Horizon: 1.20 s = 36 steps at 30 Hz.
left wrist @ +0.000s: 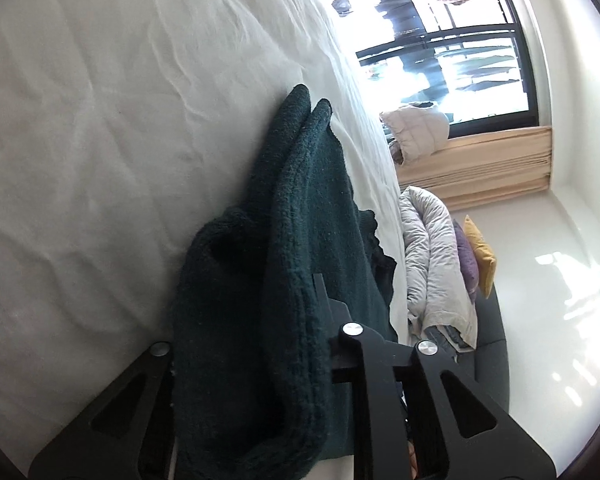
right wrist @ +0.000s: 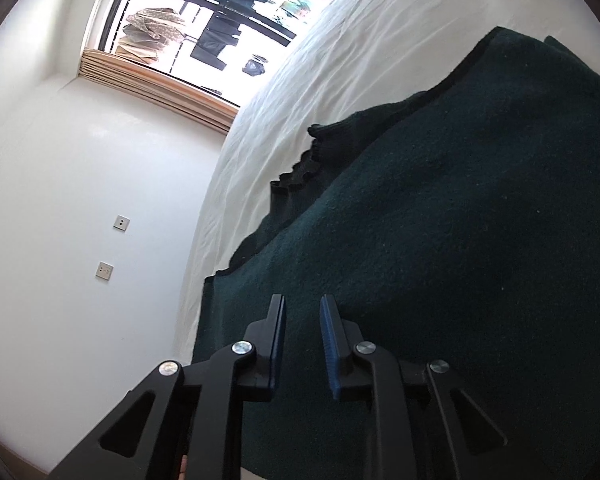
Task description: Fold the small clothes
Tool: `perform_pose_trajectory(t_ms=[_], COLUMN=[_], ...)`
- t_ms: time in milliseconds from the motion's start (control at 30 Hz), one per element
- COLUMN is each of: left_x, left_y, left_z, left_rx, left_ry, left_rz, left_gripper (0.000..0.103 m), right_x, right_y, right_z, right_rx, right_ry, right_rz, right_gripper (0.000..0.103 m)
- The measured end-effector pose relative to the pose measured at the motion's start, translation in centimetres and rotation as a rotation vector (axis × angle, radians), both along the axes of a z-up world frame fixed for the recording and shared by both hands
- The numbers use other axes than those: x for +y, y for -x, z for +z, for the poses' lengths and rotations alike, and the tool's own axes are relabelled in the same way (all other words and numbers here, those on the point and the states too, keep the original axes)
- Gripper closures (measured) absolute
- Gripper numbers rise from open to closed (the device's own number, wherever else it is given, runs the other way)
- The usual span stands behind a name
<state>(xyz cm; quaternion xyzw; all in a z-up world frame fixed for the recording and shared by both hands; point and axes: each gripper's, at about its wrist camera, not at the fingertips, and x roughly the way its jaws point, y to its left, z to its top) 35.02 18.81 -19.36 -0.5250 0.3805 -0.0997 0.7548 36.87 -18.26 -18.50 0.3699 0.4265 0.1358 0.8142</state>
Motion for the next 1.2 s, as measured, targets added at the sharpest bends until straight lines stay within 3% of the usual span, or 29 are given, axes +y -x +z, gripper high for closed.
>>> perform_pose_trajectory(t_ms=[33,100,533,767,933,1033,1133,1167,1200], left_x=[0.0,-0.4,-3.5,-2.6,-2.7,-4.4,-8.5,-10.9,-12.9], left_y=[-0.1,-0.5,-1.1,-0.1,0.0,-0.2,-0.9,-1.1,-1.1], left_z=[0.0,0.5,6.3,3.9,5.0,7.8,11.5,13.0,14.2], left_rx=[-0.004,-0.016,-0.139,-0.08,-0.113,-0.162,-0.238,-0.281,-0.319], left_ry=[-0.005,-0.051,-0.286,-0.26,-0.296,-0.378,-0.521,-0.575,-0.618], left_rz=[-0.006,-0.022,-0.09,-0.07,-0.076,-0.096,-0.161,-0.2,-0.237], left_gripper=[0.091,0.091,0.092,0.091,0.092,0.092,0.092,0.092,0.092], right_x=[0.2,0.3,0.2,-0.1,-0.3,-0.6,-1.8,-2.7,-3.7], right_y=[-0.3,-0.6,-0.5,-0.2,-0.2,-0.4,-0.4,-0.3,-0.1], right_z=[-0.5,-1.0,-2.5,-2.6,-2.6,-2.6,-2.2,-2.1,-1.9], right_rx=[0.025,0.047,0.004,-0.01,0.003,0.016,0.027,0.024,0.01], right_ry=[0.025,0.061,0.071,0.055,0.045,0.021,-0.061,-0.099,-0.142], right_rz=[0.0,-0.009,0.036,0.044,0.046,0.044,0.029,0.01,-0.009], right_gripper=[0.083,0.102,0.103,0.103,0.103,0.103,0.103,0.1,0.089])
